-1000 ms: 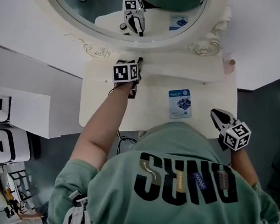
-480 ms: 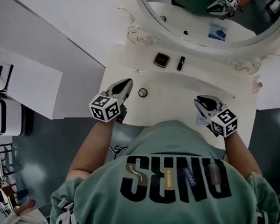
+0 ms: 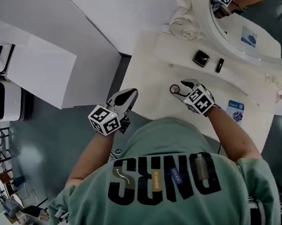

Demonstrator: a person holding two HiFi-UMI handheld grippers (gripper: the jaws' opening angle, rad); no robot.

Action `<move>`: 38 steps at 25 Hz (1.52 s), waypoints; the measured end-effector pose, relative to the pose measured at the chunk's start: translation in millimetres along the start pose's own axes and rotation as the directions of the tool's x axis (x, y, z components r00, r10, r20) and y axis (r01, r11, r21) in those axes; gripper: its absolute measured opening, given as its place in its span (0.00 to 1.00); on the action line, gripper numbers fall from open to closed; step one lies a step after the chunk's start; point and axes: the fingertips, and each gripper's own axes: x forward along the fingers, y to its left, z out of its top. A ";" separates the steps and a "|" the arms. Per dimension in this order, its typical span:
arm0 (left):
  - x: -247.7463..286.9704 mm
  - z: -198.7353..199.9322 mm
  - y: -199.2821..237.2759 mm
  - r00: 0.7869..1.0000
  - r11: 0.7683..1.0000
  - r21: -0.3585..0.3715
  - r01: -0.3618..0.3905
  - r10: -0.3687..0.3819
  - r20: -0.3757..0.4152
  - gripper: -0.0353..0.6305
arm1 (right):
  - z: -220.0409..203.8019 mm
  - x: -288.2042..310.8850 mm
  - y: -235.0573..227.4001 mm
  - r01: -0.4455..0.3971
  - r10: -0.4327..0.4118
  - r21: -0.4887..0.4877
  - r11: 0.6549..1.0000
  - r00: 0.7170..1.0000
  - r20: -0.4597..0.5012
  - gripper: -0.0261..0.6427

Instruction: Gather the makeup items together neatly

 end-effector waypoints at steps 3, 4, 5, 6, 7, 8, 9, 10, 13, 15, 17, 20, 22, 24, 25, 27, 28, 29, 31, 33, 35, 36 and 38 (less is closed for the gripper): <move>-17.3 -2.7 10.7 1.000 1.000 -0.011 -0.002 0.002 -0.005 0.07 | -14.6 35.1 -2.0 0.026 -0.027 -0.009 1.000 0.994 -0.106 0.43; -22.4 -3.5 13.8 1.000 1.000 -0.015 -0.003 0.003 -0.006 0.07 | -20.0 41.9 -1.9 0.030 -0.030 -0.006 1.000 0.991 -0.132 0.43; -26.7 -4.2 16.7 1.000 1.000 -0.018 -0.004 0.004 -0.007 0.07 | -24.6 46.8 -1.2 0.030 -0.030 -0.001 1.000 0.988 -0.151 0.43; -30.1 -4.8 19.4 1.000 1.000 -0.022 -0.005 0.005 -0.007 0.07 | -28.2 50.1 -0.1 0.029 -0.028 0.002 1.000 0.986 -0.164 0.43; -32.5 -5.1 22.2 1.000 1.000 -0.026 -0.005 0.005 -0.007 0.07 | -30.7 52.2 0.6 0.029 -0.029 0.000 1.000 0.985 -0.172 0.43; -33.8 -5.3 24.9 1.000 1.000 -0.030 -0.006 0.005 -0.006 0.07 | -32.1 53.6 0.9 0.032 -0.033 -0.008 0.999 0.984 -0.174 0.43; -34.2 -5.1 27.1 1.000 0.999 -0.033 -0.006 0.005 -0.007 0.07 | -32.3 54.3 0.7 0.036 -0.039 -0.018 0.999 0.984 -0.172 0.43; -33.6 -4.7 28.5 1.000 0.999 -0.034 -0.004 0.004 -0.007 0.07 | -31.6 54.2 0.7 0.040 -0.044 -0.027 0.999 0.985 -0.168 0.40; -25.9 -2.0 26.2 1.000 1.000 -0.028 0.009 -0.010 -0.008 0.07 | -25.5 46.4 1.8 0.042 -0.047 -0.041 0.998 0.990 -0.136 0.34; -16.3 1.3 19.6 1.000 0.999 -0.017 0.028 -0.029 -0.009 0.07 | -17.5 30.9 -1.4 0.055 -0.056 -0.016 0.998 0.995 -0.081 0.34; -3.8 5.6 9.9 0.998 0.998 -0.007 0.056 -0.056 -0.009 0.07 | -10.0 2.3 -13.0 0.088 -0.087 0.042 0.995 0.996 -0.015 0.34; 20.1 11.1 -7.8 0.995 0.995 0.000 0.101 -0.101 -0.009 0.07 | -8.3 -59.3 -51.9 0.179 -0.189 0.130 0.975 0.980 0.066 0.34; 38.8 12.6 -21.3 0.991 0.992 0.003 0.130 -0.130 -0.014 0.07 | -19.1 -103.4 -86.8 0.251 -0.270 0.188 0.950 0.959 0.083 0.34; 58.8 12.5 -37.7 0.987 0.987 0.010 0.159 -0.158 -0.027 0.07 | -39.3 -143.3 -124.9 0.329 -0.352 0.234 0.915 0.934 0.063 0.34; 68.4 12.2 -46.4 0.984 0.985 0.015 0.173 -0.172 -0.034 0.07 | -51.2 -159.8 -143.1 0.364 -0.387 0.254 0.896 0.921 0.046 0.34; 84.8 10.9 -63.0 0.980 0.981 0.021 0.194 -0.193 -0.045 0.07 | -74.2 -182.9 -173.3 0.409 -0.430 0.292 0.865 0.903 0.009 0.34; 91.3 9.6 -70.4 0.979 0.980 0.023 0.200 -0.199 -0.050 0.07 | -84.3 -189.6 -185.2 0.420 -0.439 0.308 0.854 0.898 -0.009 0.34; 96.8 7.8 -77.2 0.978 0.979 0.025 0.202 -0.201 -0.055 0.07 | -93.0 -193.4 -195.4 0.427 -0.443 0.320 0.846 0.896 -0.024 0.34; 105.0 3.2 -88.5 0.978 0.980 0.026 0.198 -0.196 -0.064 0.07 | -106.3 -194.8 -210.8 0.430 -0.442 0.336 0.838 0.896 -0.044 0.34; 110.1 -1.8 -97.8 0.980 0.982 0.026 0.188 -0.186 -0.072 0.07 | -114.5 -191.2 -220.0 0.425 -0.436 0.347 0.836 0.899 -0.051 0.34; 112.5 -6.5 -105.6 0.982 0.984 0.026 0.175 -0.172 -0.076 0.07 | -119.9 -184.1 -223.1 0.414 -0.422 0.344 0.843 0.905 -0.055 0.35; 113.2 -8.7 -108.9 0.983 0.985 0.027 0.168 -0.165 -0.079 0.07 | -122.0 -179.8 -222.8 0.403 -0.410 0.339 0.850 0.911 -0.055 0.36; 114.3 -12.8 -115.2 0.985 0.987 0.029 0.157 -0.154 -0.084 0.07 | -124.3 -174.4 -221.0 0.378 -0.385 0.334 0.864 0.922 -0.046 0.40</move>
